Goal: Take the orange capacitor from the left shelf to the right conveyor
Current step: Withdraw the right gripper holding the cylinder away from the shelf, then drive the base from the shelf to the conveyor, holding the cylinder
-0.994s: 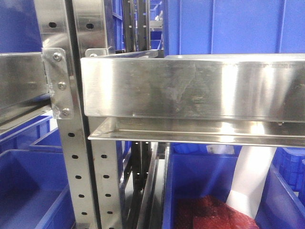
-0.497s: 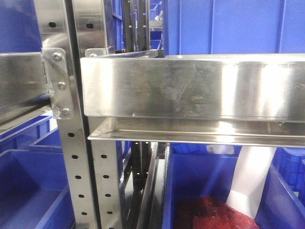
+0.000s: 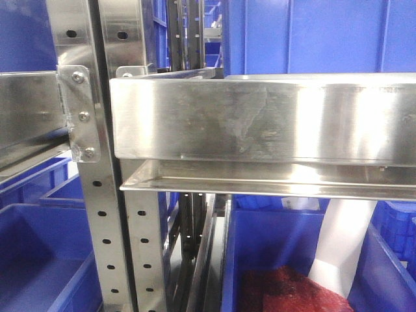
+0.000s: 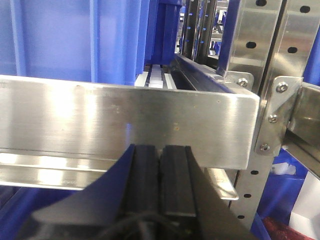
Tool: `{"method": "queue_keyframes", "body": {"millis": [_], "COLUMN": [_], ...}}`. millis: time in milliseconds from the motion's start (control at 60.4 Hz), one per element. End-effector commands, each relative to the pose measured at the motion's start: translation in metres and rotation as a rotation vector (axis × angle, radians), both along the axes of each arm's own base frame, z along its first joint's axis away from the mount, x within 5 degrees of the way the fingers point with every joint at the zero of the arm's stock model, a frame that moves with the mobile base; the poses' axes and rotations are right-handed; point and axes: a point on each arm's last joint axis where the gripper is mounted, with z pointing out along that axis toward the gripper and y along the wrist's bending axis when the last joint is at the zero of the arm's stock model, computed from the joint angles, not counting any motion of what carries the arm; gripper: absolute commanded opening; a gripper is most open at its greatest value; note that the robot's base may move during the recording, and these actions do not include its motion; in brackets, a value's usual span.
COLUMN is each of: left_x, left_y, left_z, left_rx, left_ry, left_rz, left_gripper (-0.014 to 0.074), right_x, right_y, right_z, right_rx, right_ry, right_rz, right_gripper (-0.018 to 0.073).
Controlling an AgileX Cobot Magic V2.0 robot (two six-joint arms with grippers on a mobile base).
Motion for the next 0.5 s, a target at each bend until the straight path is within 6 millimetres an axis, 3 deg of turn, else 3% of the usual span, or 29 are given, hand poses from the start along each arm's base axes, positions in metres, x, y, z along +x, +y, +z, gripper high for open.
{"method": "queue_keyframes", "body": {"millis": [0, 480], "left_x": [-0.0024, -0.0024], "left_y": [0.0002, 0.0], "left_z": [0.011, 0.011], "left_rx": [-0.017, -0.017], "left_ry": [-0.113, -0.113], "left_rz": [-0.003, -0.005], "left_gripper": [-0.0105, -0.0105], "right_x": [-0.0018, -0.0018], "right_y": [-0.0004, -0.0004], "right_z": [0.0158, 0.0158], "right_rx": [0.0, 0.0], "right_ry": [-0.103, -0.103], "right_rz": [-0.007, -0.007], "right_gripper": [0.0199, 0.0199]}}
